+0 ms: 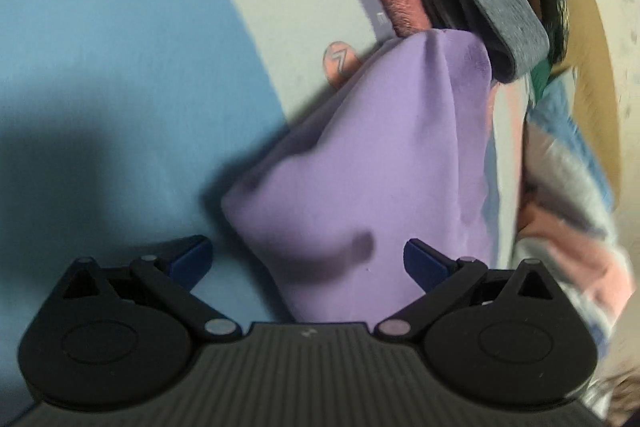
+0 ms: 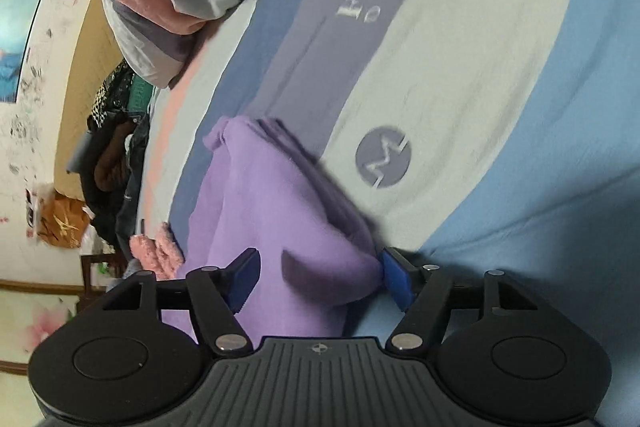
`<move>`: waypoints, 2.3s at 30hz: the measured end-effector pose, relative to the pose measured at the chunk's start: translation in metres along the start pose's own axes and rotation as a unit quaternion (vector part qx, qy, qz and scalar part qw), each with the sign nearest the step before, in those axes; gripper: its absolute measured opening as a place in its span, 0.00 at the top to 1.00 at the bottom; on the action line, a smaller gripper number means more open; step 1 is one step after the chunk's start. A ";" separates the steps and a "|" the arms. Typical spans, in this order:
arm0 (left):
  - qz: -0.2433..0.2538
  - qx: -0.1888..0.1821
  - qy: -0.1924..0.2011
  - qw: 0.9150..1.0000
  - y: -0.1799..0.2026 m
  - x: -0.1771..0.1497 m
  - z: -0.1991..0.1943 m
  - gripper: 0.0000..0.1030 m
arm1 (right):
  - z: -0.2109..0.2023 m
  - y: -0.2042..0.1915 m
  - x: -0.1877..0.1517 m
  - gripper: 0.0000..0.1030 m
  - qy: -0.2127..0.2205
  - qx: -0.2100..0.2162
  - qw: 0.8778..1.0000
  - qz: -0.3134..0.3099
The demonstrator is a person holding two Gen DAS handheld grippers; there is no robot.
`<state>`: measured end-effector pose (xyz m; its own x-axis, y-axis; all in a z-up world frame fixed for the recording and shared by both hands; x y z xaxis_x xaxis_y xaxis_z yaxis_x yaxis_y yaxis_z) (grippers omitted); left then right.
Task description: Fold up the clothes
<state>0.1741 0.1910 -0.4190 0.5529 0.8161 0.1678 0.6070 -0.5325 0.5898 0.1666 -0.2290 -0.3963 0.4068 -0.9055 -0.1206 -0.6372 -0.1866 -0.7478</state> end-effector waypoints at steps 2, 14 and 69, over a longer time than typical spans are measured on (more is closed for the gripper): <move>-0.027 -0.002 0.015 1.000 -0.007 0.001 0.002 0.01 | 0.014 0.003 -0.005 0.54 -0.010 -0.003 1.000 0.021; -0.092 -0.026 0.029 0.995 -0.014 0.002 -0.018 0.82 | 0.007 -0.017 -0.010 0.91 -0.001 -0.002 1.000 -0.004; 0.467 0.181 -0.152 0.852 0.034 -0.183 -0.233 0.03 | -0.102 0.000 -0.065 0.56 -0.125 -0.164 0.606 -0.769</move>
<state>-0.0395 0.0757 -0.2457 0.9801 -0.0685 0.1863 -0.0734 -0.9971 0.0196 0.0739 -0.2085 -0.3218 0.7441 0.5125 0.4285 0.5410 -0.8386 0.0635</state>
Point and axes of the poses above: each gripper's, at about its wrist camera, not at the fingertips, and z roughly the way its jaws point, y to its right, x to its top, the point moved 7 cm from there along z, roughly the way its jaws point, and after that the axes turned 13 degrees about z, right-handed, at the moved point
